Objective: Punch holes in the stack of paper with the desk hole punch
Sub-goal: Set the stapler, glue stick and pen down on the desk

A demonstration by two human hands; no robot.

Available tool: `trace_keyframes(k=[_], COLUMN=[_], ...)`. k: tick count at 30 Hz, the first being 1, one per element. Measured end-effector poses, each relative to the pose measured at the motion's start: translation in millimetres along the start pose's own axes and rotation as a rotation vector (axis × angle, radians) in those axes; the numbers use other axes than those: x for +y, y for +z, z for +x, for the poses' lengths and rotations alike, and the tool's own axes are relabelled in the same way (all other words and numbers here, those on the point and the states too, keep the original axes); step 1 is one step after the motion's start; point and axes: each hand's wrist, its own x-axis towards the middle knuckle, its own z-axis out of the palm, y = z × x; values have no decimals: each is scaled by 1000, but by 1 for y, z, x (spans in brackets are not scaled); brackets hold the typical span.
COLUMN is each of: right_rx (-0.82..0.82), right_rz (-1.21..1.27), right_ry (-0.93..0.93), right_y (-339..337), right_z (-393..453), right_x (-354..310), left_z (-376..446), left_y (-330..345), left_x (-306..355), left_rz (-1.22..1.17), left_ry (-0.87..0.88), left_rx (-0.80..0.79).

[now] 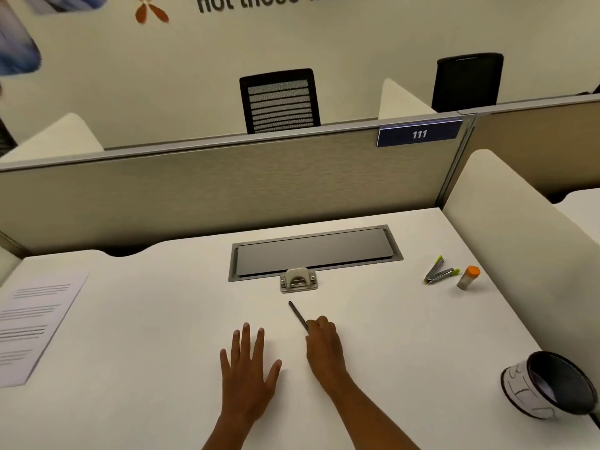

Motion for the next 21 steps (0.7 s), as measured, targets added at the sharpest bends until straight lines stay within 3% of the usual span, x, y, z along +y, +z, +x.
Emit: trace_keyframes(k=[10, 21], right_rx=[118, 338], right_rz=[-22, -59], right_ry=[36, 350], right_y=[-26, -104], right_z=[-8, -27], right_x=[36, 150], left_z=[20, 45], left_y=[1, 10], left_x=[30, 142], left_rz=[-42, -66], left_ry=[86, 328], left_rx=[1, 5])
